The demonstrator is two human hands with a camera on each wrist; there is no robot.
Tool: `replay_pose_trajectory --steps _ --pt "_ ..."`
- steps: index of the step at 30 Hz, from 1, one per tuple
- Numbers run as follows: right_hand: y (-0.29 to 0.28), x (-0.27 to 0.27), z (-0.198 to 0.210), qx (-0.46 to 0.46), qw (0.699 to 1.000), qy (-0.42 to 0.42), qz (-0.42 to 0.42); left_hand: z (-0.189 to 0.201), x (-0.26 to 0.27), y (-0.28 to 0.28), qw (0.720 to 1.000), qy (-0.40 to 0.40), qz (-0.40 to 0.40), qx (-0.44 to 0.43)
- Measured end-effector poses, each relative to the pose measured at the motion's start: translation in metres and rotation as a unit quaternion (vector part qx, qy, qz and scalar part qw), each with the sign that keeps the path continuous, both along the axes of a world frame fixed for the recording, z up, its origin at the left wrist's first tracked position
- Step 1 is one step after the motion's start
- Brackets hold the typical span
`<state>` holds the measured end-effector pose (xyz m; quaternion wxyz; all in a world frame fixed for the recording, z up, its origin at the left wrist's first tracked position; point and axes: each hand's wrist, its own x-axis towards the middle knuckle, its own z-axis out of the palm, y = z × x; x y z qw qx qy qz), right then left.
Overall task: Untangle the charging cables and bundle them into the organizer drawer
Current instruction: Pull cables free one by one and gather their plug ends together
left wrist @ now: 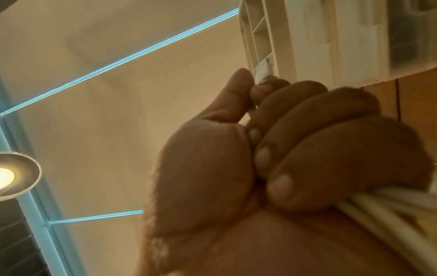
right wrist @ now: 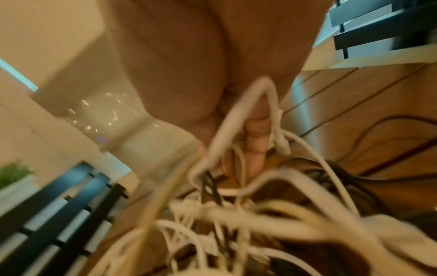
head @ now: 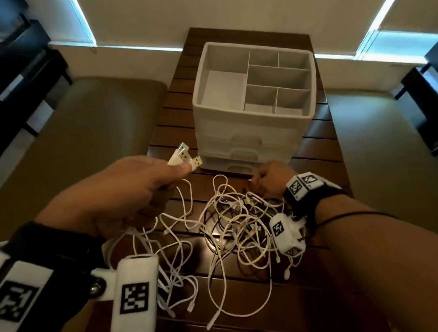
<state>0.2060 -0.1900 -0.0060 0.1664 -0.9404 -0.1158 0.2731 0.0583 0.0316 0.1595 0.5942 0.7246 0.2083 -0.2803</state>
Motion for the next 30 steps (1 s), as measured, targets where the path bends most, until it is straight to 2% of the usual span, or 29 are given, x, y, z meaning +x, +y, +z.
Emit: replay_pose_trajectory --steps 3,10,14,17,20,24,26,28,30 --pt "0.002 0.000 -0.025 -0.077 0.995 0.023 0.063 -0.012 0.003 0.002 1.000 0.010 0.013 0.003" --pt "0.004 0.005 -0.052 -0.085 0.993 0.044 0.065 -0.037 0.005 0.008 1.000 0.018 0.002 -0.010" --pt "0.005 -0.001 -0.055 -0.060 0.995 0.014 0.073 -0.049 0.013 -0.001 1.000 -0.014 0.013 -0.010" --pt "0.006 -0.007 -0.041 -0.011 0.998 0.005 0.059 -0.060 0.026 -0.009 0.998 -0.062 0.006 -0.001" --pt "0.005 -0.012 -0.011 0.078 0.997 -0.004 0.012 -0.075 0.041 -0.016 0.991 -0.119 -0.015 0.054" --pt "-0.006 -0.027 0.032 0.203 0.977 -0.047 -0.047 -0.091 0.053 -0.027 0.970 -0.213 -0.029 0.113" --pt "-0.008 -0.037 0.051 0.303 0.949 -0.010 -0.085 -0.093 0.054 -0.034 0.966 -0.241 -0.033 0.087" --pt "-0.010 -0.045 0.067 0.399 0.906 0.043 -0.134 -0.091 0.053 -0.043 0.970 -0.241 0.000 0.015" --pt "-0.012 -0.050 0.081 0.428 0.889 0.054 -0.156 -0.086 0.050 -0.053 0.973 -0.213 0.042 -0.083"
